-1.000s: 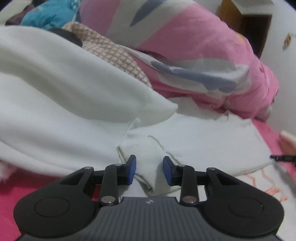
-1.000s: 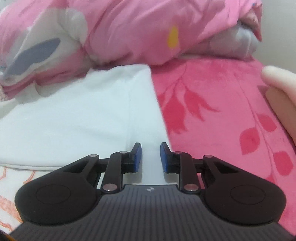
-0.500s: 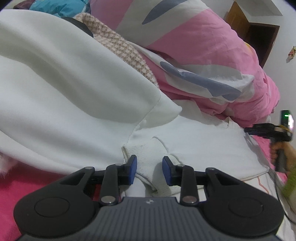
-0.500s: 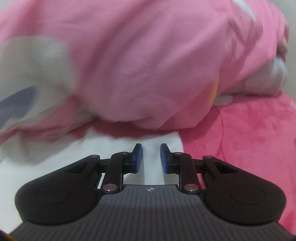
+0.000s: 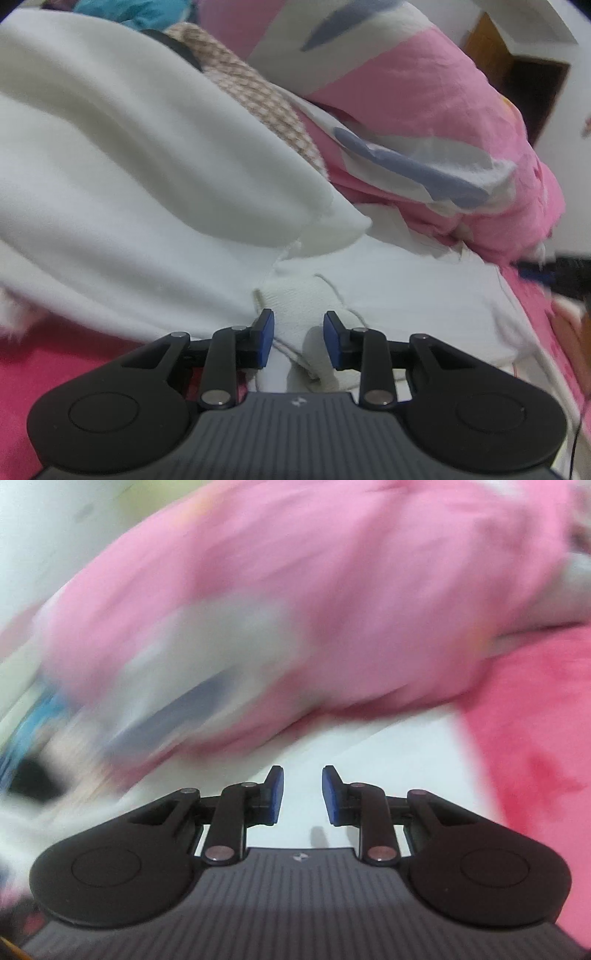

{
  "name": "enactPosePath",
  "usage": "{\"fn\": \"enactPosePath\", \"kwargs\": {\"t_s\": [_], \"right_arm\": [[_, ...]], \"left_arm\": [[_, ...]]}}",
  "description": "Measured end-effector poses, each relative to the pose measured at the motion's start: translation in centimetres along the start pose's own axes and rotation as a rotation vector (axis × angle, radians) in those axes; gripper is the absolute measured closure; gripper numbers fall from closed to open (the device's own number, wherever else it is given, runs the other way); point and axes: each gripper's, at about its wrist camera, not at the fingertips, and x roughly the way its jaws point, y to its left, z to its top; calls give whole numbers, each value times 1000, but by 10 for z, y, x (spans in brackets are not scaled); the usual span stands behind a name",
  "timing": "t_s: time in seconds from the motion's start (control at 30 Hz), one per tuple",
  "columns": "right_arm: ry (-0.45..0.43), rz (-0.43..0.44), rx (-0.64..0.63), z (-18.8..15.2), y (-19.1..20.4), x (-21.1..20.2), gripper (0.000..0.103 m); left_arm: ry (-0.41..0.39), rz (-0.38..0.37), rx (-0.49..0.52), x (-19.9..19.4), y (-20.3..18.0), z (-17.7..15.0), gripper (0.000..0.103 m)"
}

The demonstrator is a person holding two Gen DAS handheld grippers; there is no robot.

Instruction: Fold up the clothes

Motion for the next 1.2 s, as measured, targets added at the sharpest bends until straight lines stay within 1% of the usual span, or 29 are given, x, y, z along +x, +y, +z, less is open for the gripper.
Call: {"fn": "enactPosePath", "kwargs": {"t_s": [0.07,0.13,0.23,0.27,0.37,0.4,0.47,0.57,0.67,0.77,0.8,0.9,0.97,1.03,1.1,1.2], "right_arm": [[48,85,-90,-21,44,4,80],[73,146,-188,-40,86,15,81],[93,176,-335,-64,137,35,81],[101,187,-363,-70,148,43,81],[125,193,-417,-81,162,67,81],[136,177,-442,-88,165,77,81],[139,148,-482,-96,166,89,81],[99,147,-469,-92,169,81,80],[96,186,-435,-92,164,81,81],[99,230,-402,-93,157,84,80],[100,244,-391,-94,154,85,80],[103,288,-359,-95,147,89,80],[109,322,-313,-94,139,90,80],[115,342,-282,-92,133,89,80],[118,352,-267,-91,130,87,80],[118,354,-265,-93,133,90,80]], "left_arm": [[-26,-20,-55,-5,9,4,72],[-52,-44,-113,-11,19,8,71],[-101,-98,-194,-21,36,15,71],[-115,-115,-215,-24,40,17,70],[-156,-163,-257,-31,49,20,65],[-167,-172,-261,-32,50,21,61],[-188,-185,-265,-34,50,20,57],[-222,-176,-249,-37,45,20,49],[-252,-157,-217,-40,38,19,41],[-280,-120,-172,-47,27,19,38],[-296,-98,-159,-53,25,21,36],[-356,-14,-124,-80,20,29,35],[-395,42,-101,-98,16,35,35],[-441,126,-63,-123,17,42,34],[-489,238,-55,-149,28,48,30],[-520,385,-177,-179,70,56,30]]}}
